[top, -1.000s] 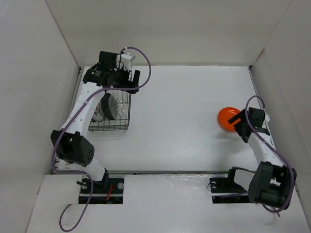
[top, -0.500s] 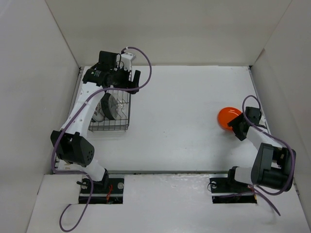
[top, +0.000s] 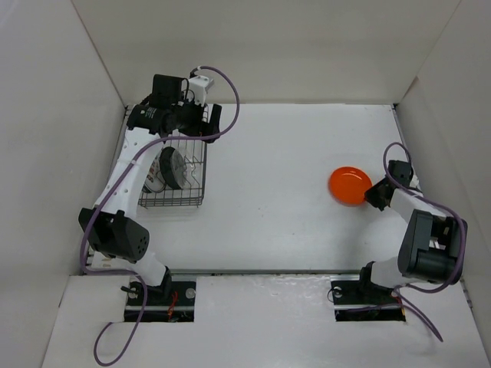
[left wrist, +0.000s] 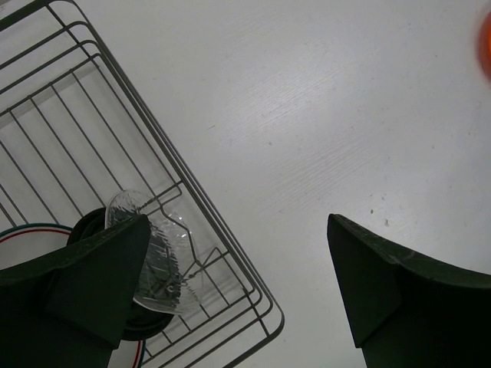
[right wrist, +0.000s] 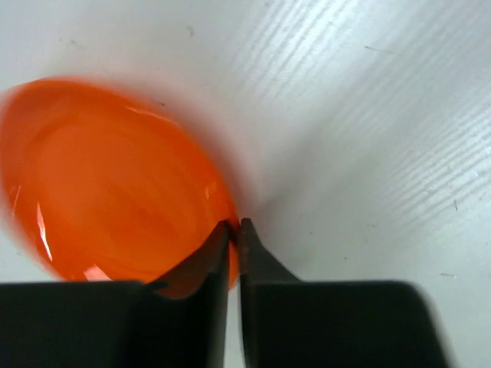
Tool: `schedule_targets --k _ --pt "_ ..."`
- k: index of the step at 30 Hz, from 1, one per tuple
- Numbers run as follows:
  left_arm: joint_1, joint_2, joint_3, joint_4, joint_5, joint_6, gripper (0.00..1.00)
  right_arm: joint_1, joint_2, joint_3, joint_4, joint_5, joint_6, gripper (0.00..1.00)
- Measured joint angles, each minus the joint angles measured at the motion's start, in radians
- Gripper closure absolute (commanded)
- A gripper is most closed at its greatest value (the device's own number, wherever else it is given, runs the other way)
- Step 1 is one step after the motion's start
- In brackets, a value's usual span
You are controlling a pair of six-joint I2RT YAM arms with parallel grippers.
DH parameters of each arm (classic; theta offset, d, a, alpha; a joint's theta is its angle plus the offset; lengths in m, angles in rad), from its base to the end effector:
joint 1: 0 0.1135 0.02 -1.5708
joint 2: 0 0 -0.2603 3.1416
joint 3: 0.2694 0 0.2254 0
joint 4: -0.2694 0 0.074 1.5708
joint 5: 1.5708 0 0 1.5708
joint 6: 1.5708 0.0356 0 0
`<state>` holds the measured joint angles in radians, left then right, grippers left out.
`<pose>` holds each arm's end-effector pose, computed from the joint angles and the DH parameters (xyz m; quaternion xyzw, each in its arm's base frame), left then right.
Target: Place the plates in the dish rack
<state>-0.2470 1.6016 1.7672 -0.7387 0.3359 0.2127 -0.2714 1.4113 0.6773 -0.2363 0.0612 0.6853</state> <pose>0.3102 -0.0903 0.4103 0.2751 0.8248 -0.1549 0.4691 0.2326 -0.0670 0.1791 0.4476 0.8435 0.0321 0.2953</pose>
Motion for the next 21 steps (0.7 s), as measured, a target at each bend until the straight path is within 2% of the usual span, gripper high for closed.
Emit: schedule_targets --k 15,21 --pt "0.0 0.055 0.036 -0.012 0.013 -0.003 0.0 -0.002 0.032 0.014 0.045 -0.064 -0.026 1.0" --pt "-0.018 0.063 0.095 -0.021 0.014 -0.009 0.0 -0.002 -0.119 -0.019 0.063 -0.122 -0.05 1.0"
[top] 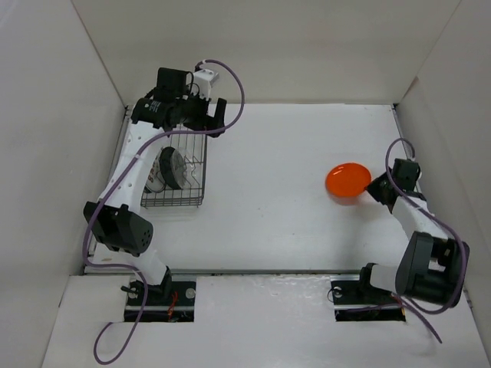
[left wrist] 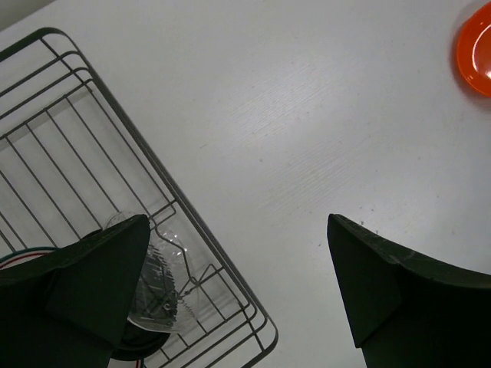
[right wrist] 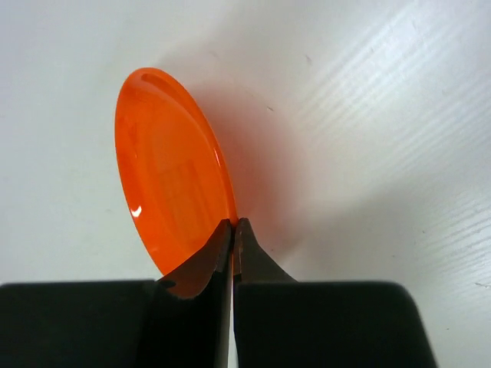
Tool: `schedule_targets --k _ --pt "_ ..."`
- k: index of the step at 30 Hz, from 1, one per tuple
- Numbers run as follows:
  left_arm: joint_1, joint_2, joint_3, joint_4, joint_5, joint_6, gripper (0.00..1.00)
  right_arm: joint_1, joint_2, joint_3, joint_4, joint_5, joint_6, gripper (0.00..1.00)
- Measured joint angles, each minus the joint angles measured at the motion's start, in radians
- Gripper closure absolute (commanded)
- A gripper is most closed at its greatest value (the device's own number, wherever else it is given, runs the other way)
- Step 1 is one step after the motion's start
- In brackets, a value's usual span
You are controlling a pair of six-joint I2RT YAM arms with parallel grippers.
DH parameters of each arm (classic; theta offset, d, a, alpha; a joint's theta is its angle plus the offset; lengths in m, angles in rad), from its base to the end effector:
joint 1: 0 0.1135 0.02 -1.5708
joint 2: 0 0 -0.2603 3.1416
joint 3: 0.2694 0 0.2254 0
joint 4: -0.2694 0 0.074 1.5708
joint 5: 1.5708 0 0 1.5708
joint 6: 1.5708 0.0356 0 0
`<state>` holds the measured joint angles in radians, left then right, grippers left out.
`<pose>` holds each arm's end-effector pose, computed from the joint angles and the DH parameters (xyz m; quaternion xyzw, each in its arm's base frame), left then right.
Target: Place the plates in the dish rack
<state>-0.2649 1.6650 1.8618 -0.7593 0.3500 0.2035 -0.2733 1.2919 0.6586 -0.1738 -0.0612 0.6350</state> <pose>0.3218 -0.0999 0.4167 0.2819 0.8192 -0.1670 0.4708 0.2266 -0.0613 0.2044 0.3967 0.8385 0.0949 0.3613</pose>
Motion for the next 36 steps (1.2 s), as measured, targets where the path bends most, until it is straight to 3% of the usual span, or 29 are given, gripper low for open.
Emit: schedule_targets --k 6,12,21,33,36 --pt "-0.047 0.01 0.037 0.0 0.066 0.006 0.0 0.0 -0.183 0.0 0.058 -0.063 -0.027 1.0" --pt "-0.1 0.078 0.051 0.007 0.288 0.047 0.0 0.014 -0.199 -0.023 0.177 -0.257 -0.079 1.0" --pt "-0.181 0.323 0.223 -0.019 0.603 0.071 0.0 0.193 -0.307 -0.053 0.342 -0.486 -0.164 1.0" --pt "-0.262 0.352 0.233 -0.046 0.684 0.089 0.0 0.359 -0.286 -0.044 0.417 -0.502 -0.183 1.0" --pt "-0.266 0.356 0.233 -0.046 0.688 0.092 0.07 0.383 -0.282 -0.039 0.431 -0.496 -0.182 1.0"
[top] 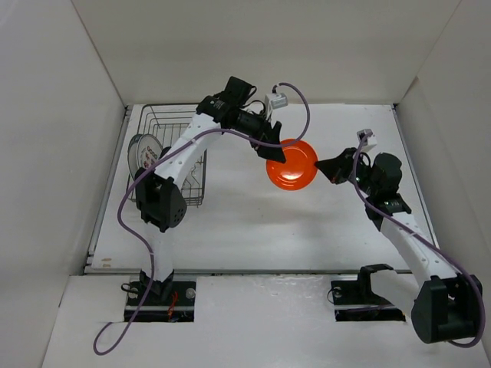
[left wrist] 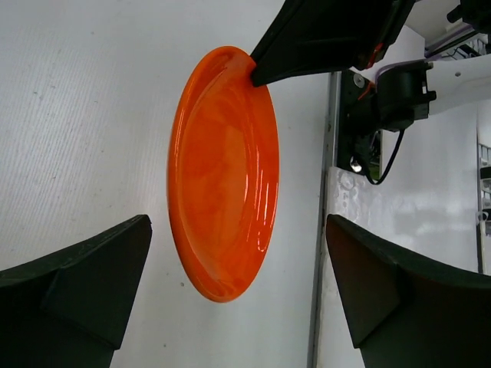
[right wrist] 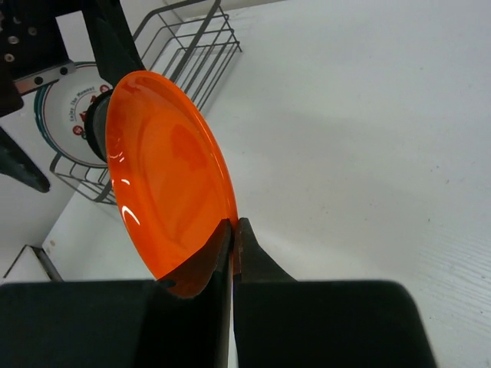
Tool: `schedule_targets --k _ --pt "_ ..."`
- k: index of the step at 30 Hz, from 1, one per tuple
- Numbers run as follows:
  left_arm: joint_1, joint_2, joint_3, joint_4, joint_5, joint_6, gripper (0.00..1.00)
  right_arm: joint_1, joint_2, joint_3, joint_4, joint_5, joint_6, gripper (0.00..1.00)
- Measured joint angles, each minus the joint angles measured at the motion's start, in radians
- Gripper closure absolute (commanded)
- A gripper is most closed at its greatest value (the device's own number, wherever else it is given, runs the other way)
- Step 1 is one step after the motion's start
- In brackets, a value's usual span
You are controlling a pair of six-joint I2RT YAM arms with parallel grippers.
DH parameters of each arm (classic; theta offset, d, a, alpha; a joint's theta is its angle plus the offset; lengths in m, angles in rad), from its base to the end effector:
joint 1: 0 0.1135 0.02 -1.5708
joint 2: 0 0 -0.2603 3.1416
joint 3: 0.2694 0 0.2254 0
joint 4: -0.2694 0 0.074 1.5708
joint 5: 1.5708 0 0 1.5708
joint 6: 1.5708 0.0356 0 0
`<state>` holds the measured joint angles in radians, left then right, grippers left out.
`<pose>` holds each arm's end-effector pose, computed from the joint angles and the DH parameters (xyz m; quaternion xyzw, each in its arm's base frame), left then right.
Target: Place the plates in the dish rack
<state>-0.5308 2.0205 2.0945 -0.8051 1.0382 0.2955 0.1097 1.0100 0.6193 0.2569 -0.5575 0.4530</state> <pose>0.3415 -0.2360 0.3623 0.5035 0.6450 -0.4914 0.2983 0.2053 0.0416 0.2928 -0.0548 0.7440 0.3747 0.5505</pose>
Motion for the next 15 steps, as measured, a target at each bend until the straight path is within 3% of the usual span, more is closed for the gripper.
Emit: schedule_targets --k 4,5,6,8,9,10,11,12,15 --pt "0.0 0.012 0.0 0.0 0.001 0.006 0.44 0.01 0.0 0.011 0.014 0.001 0.003 1.0" --pt "0.0 0.014 -0.001 0.0 0.001 0.008 0.67 0.01 0.0 0.013 0.016 0.002 0.003 1.0" --pt "0.0 0.017 -0.002 -0.002 0.0 0.003 0.79 0.01 0.0 0.014 0.021 0.002 0.006 1.0" --pt "0.0 0.019 -0.005 0.0 -0.003 0.014 0.96 0.01 0.0 0.014 0.024 0.003 0.014 1.0" --pt "0.001 0.019 -0.006 0.002 -0.024 0.014 1.0 0.01 0.0 0.014 0.027 -0.004 0.015 1.0" --pt "0.005 0.021 -0.006 0.013 -0.045 0.016 1.0 0.01 -0.001 0.014 0.032 -0.011 0.019 0.85" --pt "0.01 0.024 -0.006 0.014 -0.047 0.018 1.0 0.016 -0.001 0.016 0.043 -0.015 0.025 0.54" --pt "0.013 0.026 -0.006 0.013 -0.045 0.018 1.0 0.017 0.0 0.019 0.047 -0.013 0.037 0.01" --pt "0.006 0.024 -0.008 0.014 -0.073 -0.011 1.0 0.018 0.0 0.026 0.066 0.023 0.046 0.0"
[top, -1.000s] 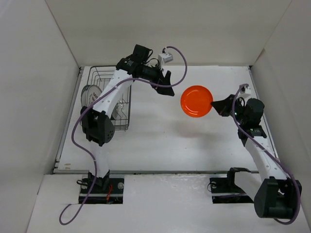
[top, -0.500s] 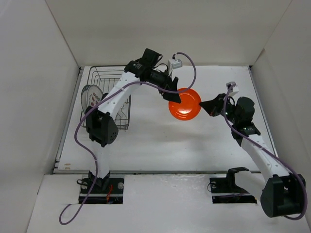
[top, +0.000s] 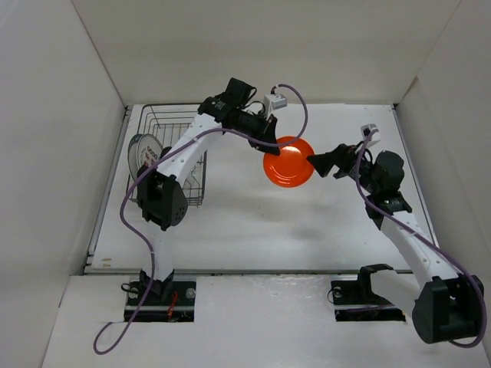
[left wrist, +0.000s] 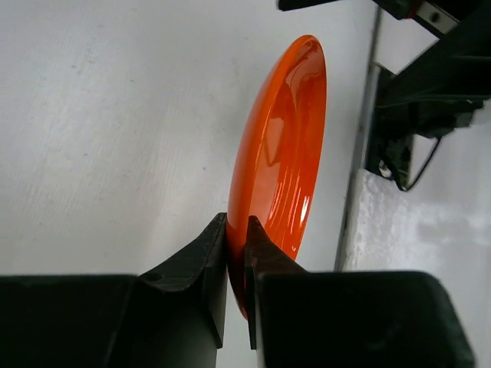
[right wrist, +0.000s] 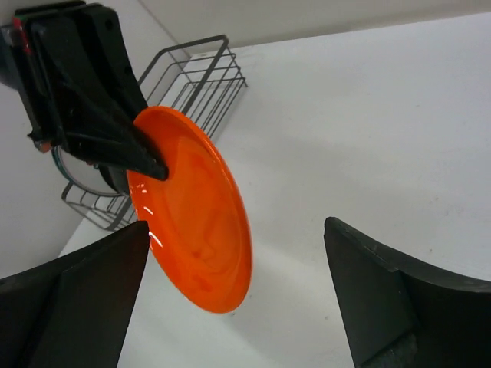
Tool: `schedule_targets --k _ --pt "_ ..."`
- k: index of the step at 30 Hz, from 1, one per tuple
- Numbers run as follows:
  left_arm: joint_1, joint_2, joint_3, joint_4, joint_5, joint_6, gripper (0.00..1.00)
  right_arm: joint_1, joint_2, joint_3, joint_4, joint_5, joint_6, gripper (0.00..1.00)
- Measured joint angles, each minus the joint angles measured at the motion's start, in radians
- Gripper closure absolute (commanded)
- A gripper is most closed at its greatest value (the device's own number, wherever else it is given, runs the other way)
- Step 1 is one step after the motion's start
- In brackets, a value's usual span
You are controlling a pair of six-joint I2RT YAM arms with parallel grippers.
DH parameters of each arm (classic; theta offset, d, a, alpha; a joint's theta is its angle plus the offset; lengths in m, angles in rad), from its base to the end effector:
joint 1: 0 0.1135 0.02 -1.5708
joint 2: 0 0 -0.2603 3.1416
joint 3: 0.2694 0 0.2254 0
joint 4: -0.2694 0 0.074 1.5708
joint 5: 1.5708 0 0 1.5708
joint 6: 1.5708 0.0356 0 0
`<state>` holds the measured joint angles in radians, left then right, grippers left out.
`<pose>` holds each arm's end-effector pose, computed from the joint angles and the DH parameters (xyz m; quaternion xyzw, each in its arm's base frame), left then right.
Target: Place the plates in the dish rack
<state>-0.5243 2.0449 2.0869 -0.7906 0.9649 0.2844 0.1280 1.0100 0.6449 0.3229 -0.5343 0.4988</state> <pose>0.3511 -0.2368 0.3500 0.4899 0.6736 -0.4646 0.3006 0.2064 0.0448 0.3080 -0.0512 0.7180 0.3871 0.5762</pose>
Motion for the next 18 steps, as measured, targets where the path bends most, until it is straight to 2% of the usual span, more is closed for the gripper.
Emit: schedule_targets --k 4,11,18 --pt "-0.011 -0.082 -0.109 0.09 -0.222 -0.09 1.0 0.024 0.02 0.024 -0.034 0.119 -0.005 0.0" --pt "0.031 -0.438 -0.356 0.197 -0.972 -0.22 1.0 0.104 0.154 0.094 -0.161 0.375 -0.024 0.0" --pt "0.122 -0.631 -0.505 0.214 -1.395 -0.288 1.0 0.139 0.267 0.103 -0.227 0.45 -0.025 0.0"
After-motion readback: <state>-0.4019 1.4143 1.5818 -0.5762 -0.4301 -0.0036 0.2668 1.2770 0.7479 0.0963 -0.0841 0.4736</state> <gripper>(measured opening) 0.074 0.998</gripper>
